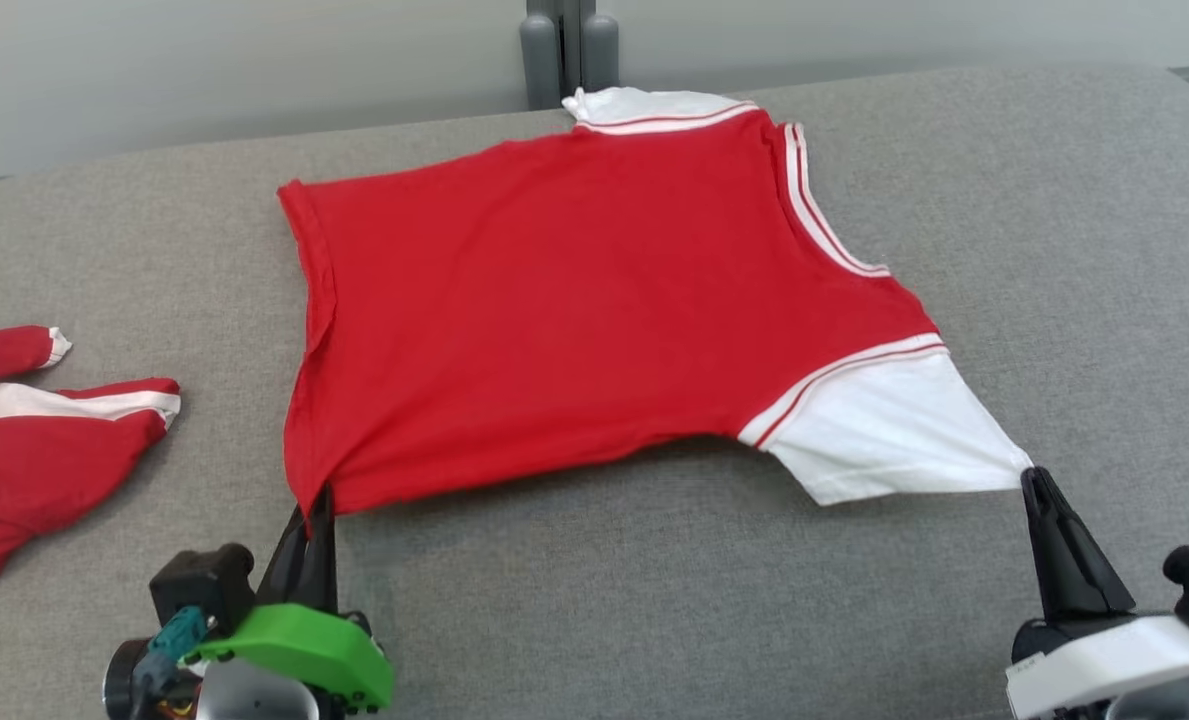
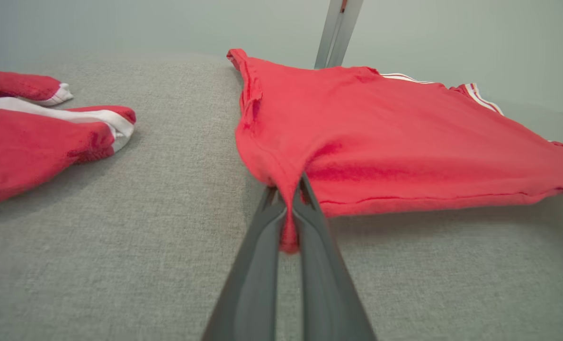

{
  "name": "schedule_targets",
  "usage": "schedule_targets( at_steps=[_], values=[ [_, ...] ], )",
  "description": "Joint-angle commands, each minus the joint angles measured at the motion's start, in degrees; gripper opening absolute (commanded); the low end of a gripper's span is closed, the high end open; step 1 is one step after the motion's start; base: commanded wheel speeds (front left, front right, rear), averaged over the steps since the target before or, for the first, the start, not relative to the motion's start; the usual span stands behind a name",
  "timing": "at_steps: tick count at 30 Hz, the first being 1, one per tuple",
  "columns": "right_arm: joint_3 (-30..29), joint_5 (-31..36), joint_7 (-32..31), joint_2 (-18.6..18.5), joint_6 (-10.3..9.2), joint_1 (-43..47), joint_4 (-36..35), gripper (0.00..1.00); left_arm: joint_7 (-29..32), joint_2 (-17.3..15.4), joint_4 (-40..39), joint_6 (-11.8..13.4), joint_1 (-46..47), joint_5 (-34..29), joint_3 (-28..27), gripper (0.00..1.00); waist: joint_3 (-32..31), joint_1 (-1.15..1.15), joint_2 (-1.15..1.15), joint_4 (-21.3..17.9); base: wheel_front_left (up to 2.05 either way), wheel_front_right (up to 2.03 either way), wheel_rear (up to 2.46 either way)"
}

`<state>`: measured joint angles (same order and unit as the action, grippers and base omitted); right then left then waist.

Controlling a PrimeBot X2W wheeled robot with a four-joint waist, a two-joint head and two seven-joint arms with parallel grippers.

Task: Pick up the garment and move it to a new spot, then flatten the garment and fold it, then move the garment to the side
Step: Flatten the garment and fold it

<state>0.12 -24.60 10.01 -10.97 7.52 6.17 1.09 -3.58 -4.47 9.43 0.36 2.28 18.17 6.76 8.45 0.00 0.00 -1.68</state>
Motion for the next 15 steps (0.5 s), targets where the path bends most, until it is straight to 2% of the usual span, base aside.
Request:
schedule_targets(
  at_steps=[1, 7, 10, 15],
  values=[
    [-1.21, 0.88, -1.68, 0.88, -0.07, 2.49, -3.06, 0.00, 2.52, -1.07, -4.07, 1.03, -3.22, 0.01, -0.22, 0.00, -0.98, 0.00, 0.00, 0.34, 0.00, 0.00, 0.00],
    [-4.19, 2.91, -8.55, 3.57, -0.06, 8.47, -13.62, 0.00, 13.10, -2.59, -18.24, 3.47, -10.25, 0.50, 0.53, 0.00, -0.42, 0.00, 0.00, 0.40, 0.00, 0.00, 0.00],
    [-4.86, 3.12, -10.92, 3.89, -0.06, 8.67, -15.63, 0.00, 16.92, -3.37, -21.08, 3.89, -10.83, 1.31, 0.34, 0.00, 0.39, 0.00, 0.00, 0.32, 0.00, 0.00, 0.00],
    [-4.95, 2.36, -12.91, 3.27, -0.06, 4.63, -15.45, 0.00, 22.09, -3.64, -20.89, 2.78, -6.92, 4.45, 0.14, 0.00, 3.27, 0.00, 0.00, 0.33, 0.00, 0.00, 0.00]
  ],
)
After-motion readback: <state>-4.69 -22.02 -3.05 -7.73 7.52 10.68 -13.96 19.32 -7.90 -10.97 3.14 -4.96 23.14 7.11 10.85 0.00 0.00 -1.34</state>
